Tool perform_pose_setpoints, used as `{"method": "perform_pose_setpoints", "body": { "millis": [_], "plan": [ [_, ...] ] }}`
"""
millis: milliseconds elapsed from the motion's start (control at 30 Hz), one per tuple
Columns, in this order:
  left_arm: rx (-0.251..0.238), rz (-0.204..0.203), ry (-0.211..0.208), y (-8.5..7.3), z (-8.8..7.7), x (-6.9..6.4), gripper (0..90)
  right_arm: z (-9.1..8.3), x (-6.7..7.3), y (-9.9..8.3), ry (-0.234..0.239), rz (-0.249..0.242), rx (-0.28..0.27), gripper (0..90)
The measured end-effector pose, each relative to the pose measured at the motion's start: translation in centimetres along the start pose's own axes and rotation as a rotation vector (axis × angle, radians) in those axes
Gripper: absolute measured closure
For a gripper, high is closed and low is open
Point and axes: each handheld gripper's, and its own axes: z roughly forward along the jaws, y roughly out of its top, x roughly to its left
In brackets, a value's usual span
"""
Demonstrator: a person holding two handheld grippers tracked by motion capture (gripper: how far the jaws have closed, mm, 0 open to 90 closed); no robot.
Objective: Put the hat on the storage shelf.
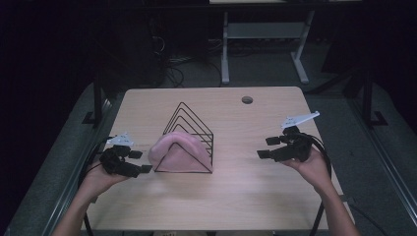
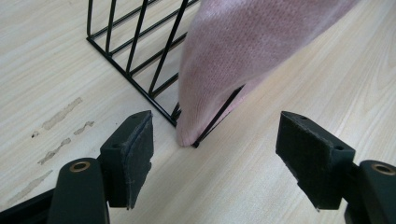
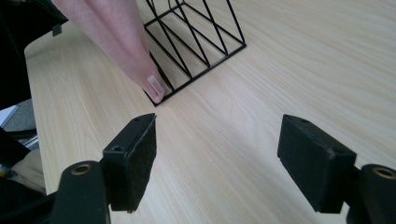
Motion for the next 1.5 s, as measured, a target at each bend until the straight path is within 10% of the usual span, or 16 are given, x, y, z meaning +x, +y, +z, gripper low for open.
{"method": "perform_pose_setpoints", "body": {
  "millis": [1500],
  "plan": [
    [-0.078,-0.01,0.061,-4.1,1.6,-3.8,26.0,-0.9,1.4,-11.8,-0.061,0.096,0.021,25.7]
  ]
}}
